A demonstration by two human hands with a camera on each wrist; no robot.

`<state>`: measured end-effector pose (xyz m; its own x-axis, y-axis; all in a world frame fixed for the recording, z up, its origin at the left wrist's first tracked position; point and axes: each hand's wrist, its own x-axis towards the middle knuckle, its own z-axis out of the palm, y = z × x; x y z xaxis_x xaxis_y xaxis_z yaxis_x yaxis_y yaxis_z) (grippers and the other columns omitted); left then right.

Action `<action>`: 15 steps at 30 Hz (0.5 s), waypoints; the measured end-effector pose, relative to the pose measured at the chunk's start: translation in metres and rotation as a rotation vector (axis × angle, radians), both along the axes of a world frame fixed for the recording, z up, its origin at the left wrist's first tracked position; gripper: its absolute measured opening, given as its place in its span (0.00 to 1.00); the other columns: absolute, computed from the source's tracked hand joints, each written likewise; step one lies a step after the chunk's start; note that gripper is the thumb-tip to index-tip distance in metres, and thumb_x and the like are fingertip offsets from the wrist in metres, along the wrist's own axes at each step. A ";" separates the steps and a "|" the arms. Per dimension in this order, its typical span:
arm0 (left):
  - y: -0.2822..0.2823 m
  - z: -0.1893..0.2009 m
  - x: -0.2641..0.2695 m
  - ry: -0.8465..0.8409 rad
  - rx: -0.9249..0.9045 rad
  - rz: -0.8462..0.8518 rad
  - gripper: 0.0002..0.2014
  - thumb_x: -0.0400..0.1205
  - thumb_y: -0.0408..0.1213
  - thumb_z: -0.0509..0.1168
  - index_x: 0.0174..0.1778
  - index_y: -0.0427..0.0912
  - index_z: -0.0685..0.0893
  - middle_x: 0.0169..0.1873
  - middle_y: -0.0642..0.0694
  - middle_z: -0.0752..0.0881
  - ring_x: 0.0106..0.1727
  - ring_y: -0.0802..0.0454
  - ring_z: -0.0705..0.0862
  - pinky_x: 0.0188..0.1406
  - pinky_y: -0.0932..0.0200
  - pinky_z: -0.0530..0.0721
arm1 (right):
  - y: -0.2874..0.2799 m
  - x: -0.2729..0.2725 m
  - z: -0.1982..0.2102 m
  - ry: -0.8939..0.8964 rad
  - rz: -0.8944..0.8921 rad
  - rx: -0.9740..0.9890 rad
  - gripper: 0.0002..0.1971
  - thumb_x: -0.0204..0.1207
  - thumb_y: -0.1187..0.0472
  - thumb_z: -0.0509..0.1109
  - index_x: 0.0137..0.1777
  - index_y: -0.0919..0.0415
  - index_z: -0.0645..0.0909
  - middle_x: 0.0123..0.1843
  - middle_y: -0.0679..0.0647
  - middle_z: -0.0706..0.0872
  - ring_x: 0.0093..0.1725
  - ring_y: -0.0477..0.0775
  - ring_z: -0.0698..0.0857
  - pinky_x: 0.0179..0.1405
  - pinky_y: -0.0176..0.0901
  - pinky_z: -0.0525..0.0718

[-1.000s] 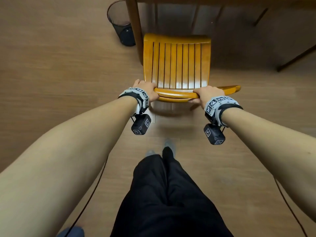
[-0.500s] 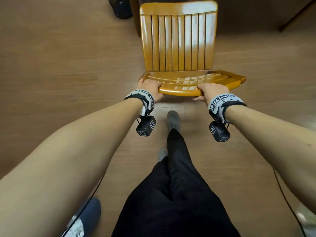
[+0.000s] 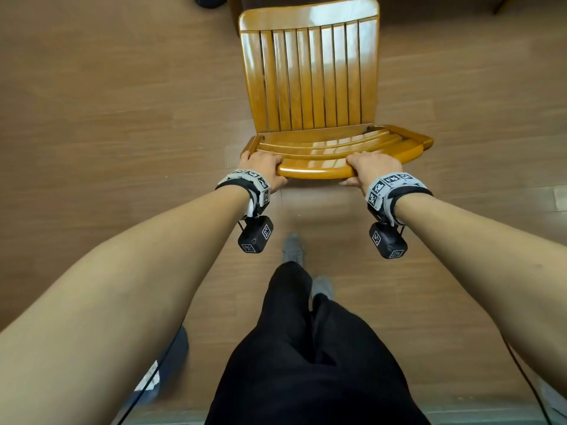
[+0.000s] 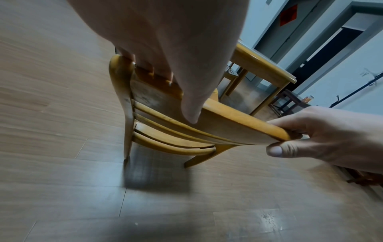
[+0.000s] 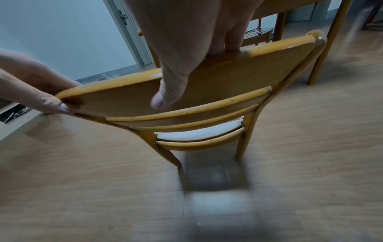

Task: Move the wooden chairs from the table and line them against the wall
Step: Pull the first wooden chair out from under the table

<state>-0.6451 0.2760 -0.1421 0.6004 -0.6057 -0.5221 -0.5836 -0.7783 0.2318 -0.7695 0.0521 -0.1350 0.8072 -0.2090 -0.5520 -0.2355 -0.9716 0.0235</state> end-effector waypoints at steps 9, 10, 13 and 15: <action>0.028 -0.010 -0.090 0.006 0.024 0.029 0.19 0.81 0.56 0.64 0.64 0.52 0.81 0.64 0.51 0.83 0.72 0.45 0.77 0.80 0.36 0.60 | 0.021 -0.083 -0.009 0.007 0.075 -0.020 0.25 0.80 0.37 0.68 0.63 0.57 0.78 0.57 0.56 0.84 0.56 0.61 0.85 0.42 0.51 0.78; 0.029 -0.008 -0.098 0.010 0.025 0.036 0.18 0.81 0.56 0.64 0.63 0.52 0.81 0.63 0.51 0.83 0.71 0.45 0.77 0.79 0.36 0.60 | 0.022 -0.089 -0.007 0.008 0.083 -0.017 0.25 0.80 0.37 0.68 0.63 0.57 0.78 0.57 0.56 0.84 0.56 0.60 0.85 0.41 0.50 0.78; 0.031 -0.001 -0.114 0.035 0.021 0.063 0.16 0.81 0.55 0.65 0.61 0.53 0.82 0.62 0.52 0.84 0.70 0.46 0.77 0.79 0.37 0.59 | 0.022 -0.103 0.003 0.025 0.084 0.000 0.23 0.81 0.37 0.67 0.62 0.56 0.78 0.57 0.56 0.85 0.56 0.60 0.85 0.41 0.50 0.76; 0.032 0.004 -0.120 0.053 0.011 0.089 0.16 0.81 0.54 0.65 0.62 0.54 0.83 0.61 0.52 0.86 0.69 0.46 0.79 0.79 0.39 0.59 | 0.022 -0.107 0.010 0.044 0.077 0.012 0.22 0.81 0.38 0.67 0.61 0.56 0.79 0.56 0.56 0.86 0.54 0.60 0.85 0.41 0.50 0.76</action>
<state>-0.7649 0.3076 -0.1379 0.6227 -0.5455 -0.5610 -0.4991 -0.8290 0.2521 -0.8764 0.0737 -0.1255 0.7957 -0.1404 -0.5892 -0.1588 -0.9871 0.0209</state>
